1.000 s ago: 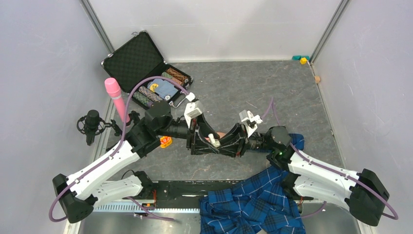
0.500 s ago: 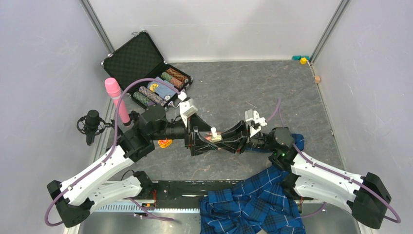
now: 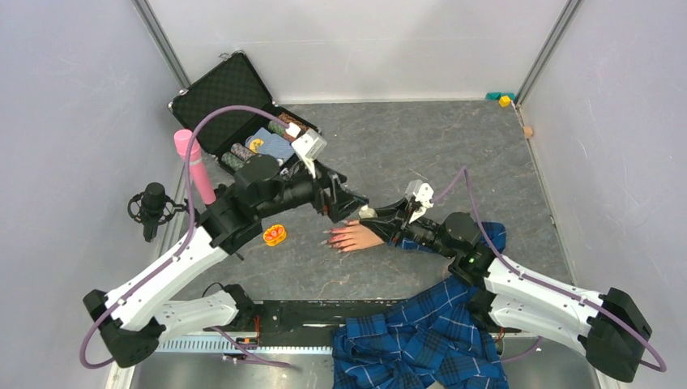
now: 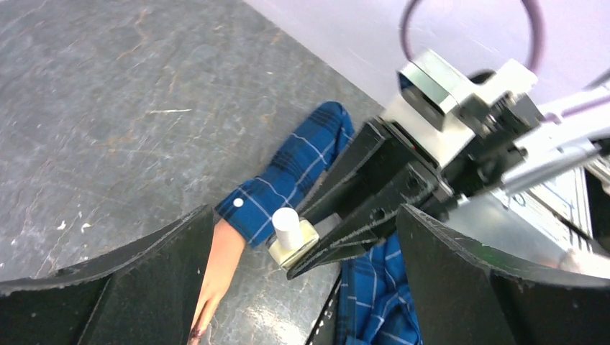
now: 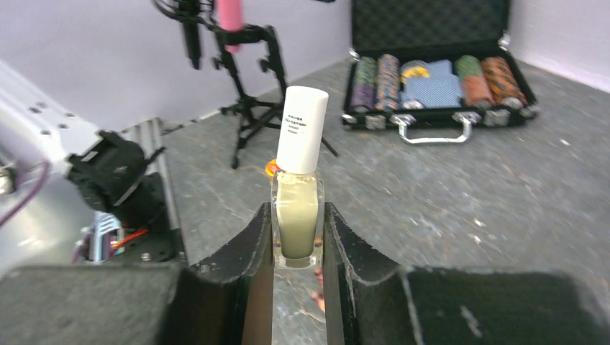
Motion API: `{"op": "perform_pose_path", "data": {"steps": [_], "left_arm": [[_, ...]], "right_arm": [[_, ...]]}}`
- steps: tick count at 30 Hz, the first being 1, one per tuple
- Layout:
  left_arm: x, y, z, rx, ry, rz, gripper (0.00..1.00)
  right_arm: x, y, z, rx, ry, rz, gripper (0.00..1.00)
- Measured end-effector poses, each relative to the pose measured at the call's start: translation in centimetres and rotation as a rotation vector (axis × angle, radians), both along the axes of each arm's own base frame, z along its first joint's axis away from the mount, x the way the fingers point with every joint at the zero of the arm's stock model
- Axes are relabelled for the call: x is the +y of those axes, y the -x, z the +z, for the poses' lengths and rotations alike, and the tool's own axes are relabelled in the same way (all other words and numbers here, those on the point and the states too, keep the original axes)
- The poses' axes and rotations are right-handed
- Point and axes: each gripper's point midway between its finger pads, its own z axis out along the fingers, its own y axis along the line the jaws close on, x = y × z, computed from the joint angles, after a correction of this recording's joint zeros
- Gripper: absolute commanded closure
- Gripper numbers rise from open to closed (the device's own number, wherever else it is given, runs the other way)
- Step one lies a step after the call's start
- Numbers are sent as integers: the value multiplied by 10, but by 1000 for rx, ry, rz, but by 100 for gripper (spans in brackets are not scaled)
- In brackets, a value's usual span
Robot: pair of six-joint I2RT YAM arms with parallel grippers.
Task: Paint the nails
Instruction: Close the nail polish bottle, then screw the nail polish bottle.
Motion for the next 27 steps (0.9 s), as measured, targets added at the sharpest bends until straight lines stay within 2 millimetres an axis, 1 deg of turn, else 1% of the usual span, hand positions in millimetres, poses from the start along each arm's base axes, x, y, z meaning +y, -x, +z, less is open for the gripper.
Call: {"op": "perform_pose_path", "data": {"steps": [1, 2, 3, 6, 8, 11, 15, 20, 23, 25, 27], "left_arm": [[-2, -9, -2, 18, -6, 32, 0], [-5, -20, -9, 51, -18, 69, 0], [-5, -23, -12, 61, -23, 79, 0], [-12, -36, -38, 152, -66, 112, 0], [-19, -40, -53, 206, -86, 106, 1], [-28, -38, -66, 266, -97, 74, 4], [-32, -36, -67, 289, -89, 55, 11], [-33, -39, -70, 299, -88, 62, 20], [-35, -41, -75, 310, -98, 64, 27], [-36, -42, -78, 318, -104, 63, 34], [-36, -42, -80, 323, -107, 63, 38]], "right_arm": [[-3, -5, -6, 9, 11, -32, 100], [-5, -9, -11, 15, 21, -62, 100], [-8, -13, -16, 22, 32, -86, 100], [-14, -22, -27, 36, 59, -149, 100], [-17, -27, -30, 38, 69, -179, 100], [-19, -31, -32, 33, 78, -205, 100], [-20, -35, -37, 36, 98, -222, 100], [-20, -36, -40, 36, 107, -226, 100], [-20, -36, -40, 34, 109, -226, 100], [-20, -36, -40, 32, 110, -226, 100], [-19, -36, -41, 32, 114, -224, 100]]}}
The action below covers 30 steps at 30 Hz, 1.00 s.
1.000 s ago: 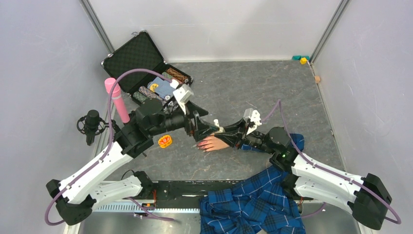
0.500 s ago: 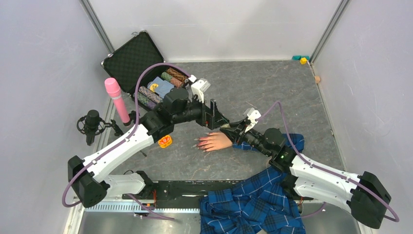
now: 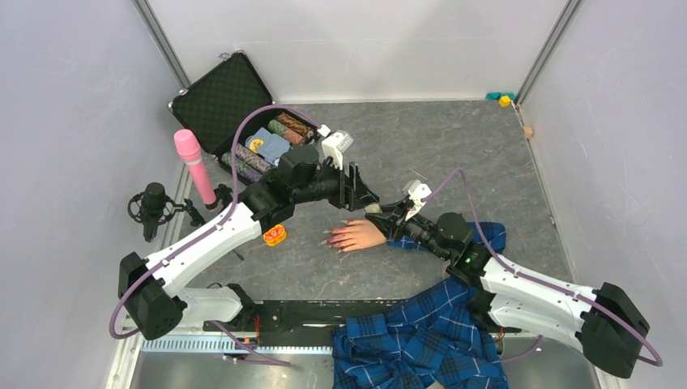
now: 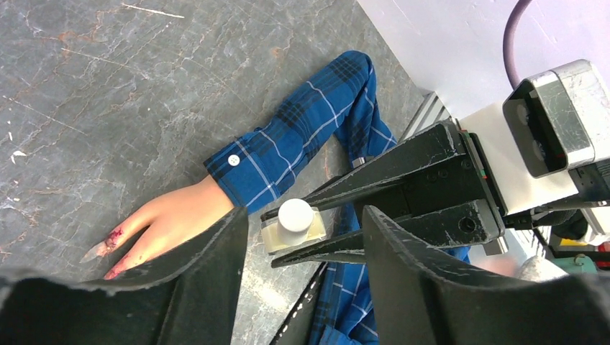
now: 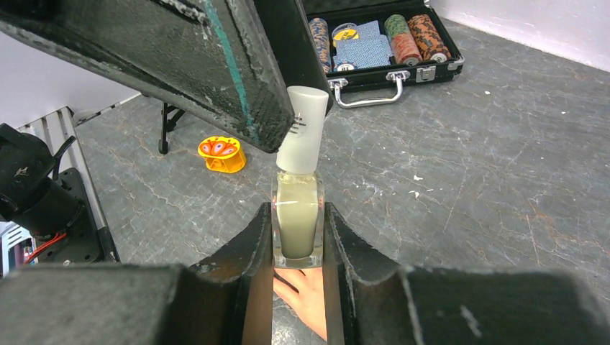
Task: Paint the nails
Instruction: Screw the nail polish bottle.
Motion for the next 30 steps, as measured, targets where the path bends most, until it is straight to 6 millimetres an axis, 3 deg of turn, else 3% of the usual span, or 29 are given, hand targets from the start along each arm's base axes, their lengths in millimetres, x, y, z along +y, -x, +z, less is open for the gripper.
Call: {"op": "perform_pose_path", "data": {"steps": [2, 12, 17, 30], "left_arm": [[0, -1, -1, 5, 0, 0, 43], [-3, -1, -7, 23, -9, -9, 44], [-4, -2, -12, 34, -17, -11, 52], [-3, -1, -18, 61, -9, -19, 93]], "right_arm": [[0, 0, -2, 2, 5, 1, 100], [3, 2, -5, 4, 17, 12, 100], [4, 2, -5, 2, 19, 13, 100], [4, 4, -8, 11, 25, 15, 100]]}}
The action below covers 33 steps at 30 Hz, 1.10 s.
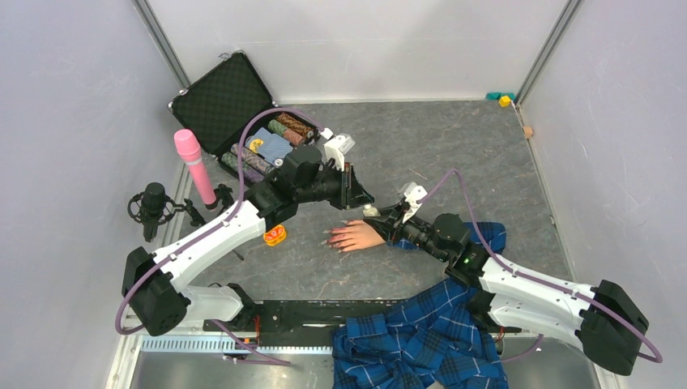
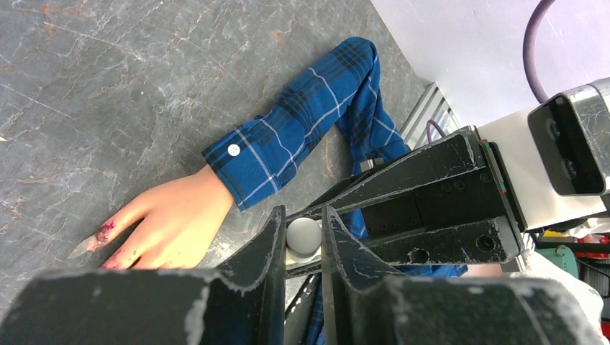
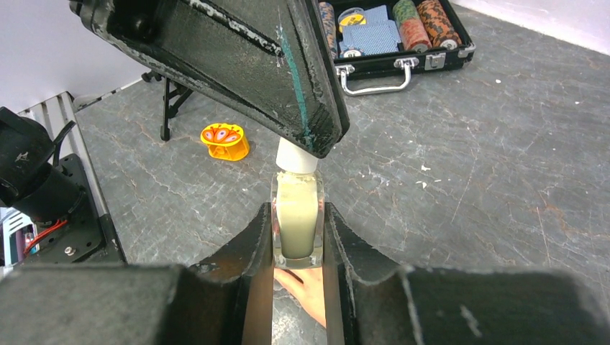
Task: Paint the nails
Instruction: Screw the nail polish bottle.
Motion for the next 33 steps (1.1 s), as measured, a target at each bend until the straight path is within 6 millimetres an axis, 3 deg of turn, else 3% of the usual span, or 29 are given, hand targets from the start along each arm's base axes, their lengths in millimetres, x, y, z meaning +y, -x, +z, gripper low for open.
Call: {"op": "perform_pose_path", "data": {"steps": [2, 7, 14, 27, 33], "left_arm": [[0, 0, -3, 2, 5, 0, 98], [4, 6, -10, -4, 30, -6, 98], [14, 23, 4, -63, 106, -40, 98], [28, 73, 70, -275, 345, -224, 98], [30, 91, 85, -316, 391, -315, 98]], "right_arm": [[0, 0, -3, 9, 8, 0, 100], [2, 6, -9, 44, 22, 25, 100], [14, 22, 4, 71, -33, 121, 100], [30, 67, 71, 12, -274, 393, 100], [35, 83, 84, -5, -325, 502, 100]]}}
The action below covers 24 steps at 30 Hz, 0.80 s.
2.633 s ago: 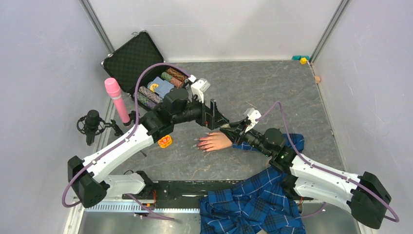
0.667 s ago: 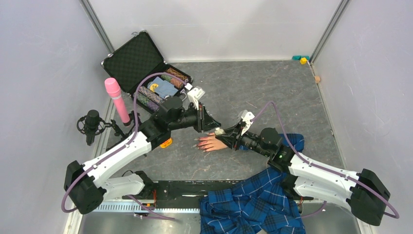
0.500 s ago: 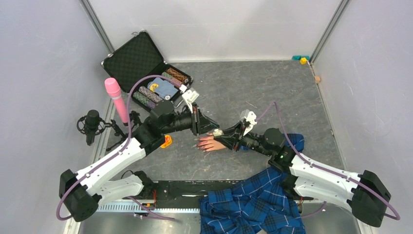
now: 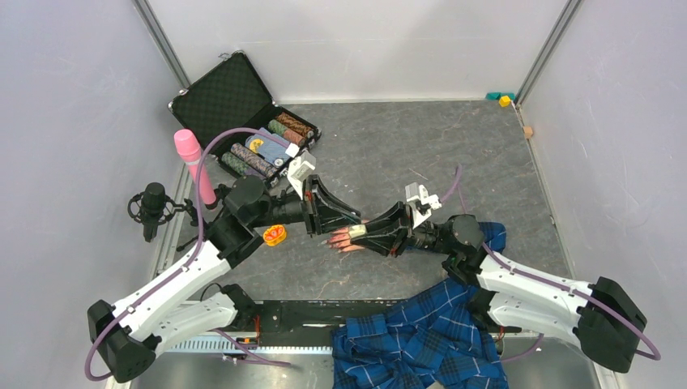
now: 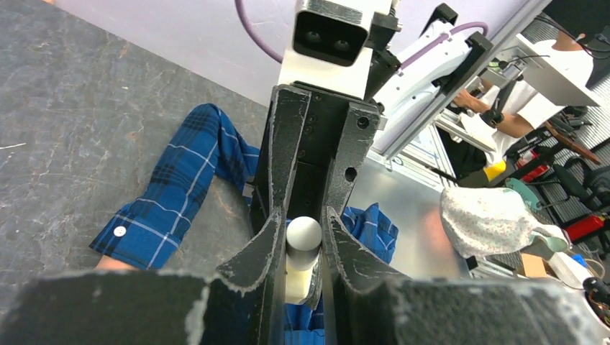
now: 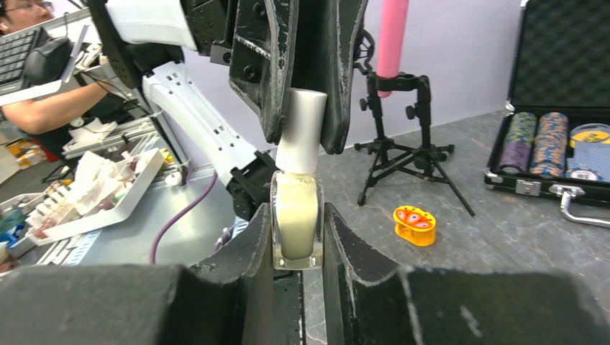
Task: Paint the nails
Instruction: Screw the nail polish bottle.
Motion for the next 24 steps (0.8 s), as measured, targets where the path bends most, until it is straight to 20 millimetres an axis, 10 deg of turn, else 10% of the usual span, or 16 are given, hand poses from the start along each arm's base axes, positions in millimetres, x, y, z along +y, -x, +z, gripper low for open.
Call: {"op": "perform_pose_path", "data": {"steps": [13, 24], "left_arm": [[4, 18, 6, -61, -44, -98, 92], [7, 21, 11, -78, -104, -92, 0]], "right_arm": [[5, 15, 6, 2, -11, 101, 100], [8, -8, 26, -32, -48, 2, 100]]}}
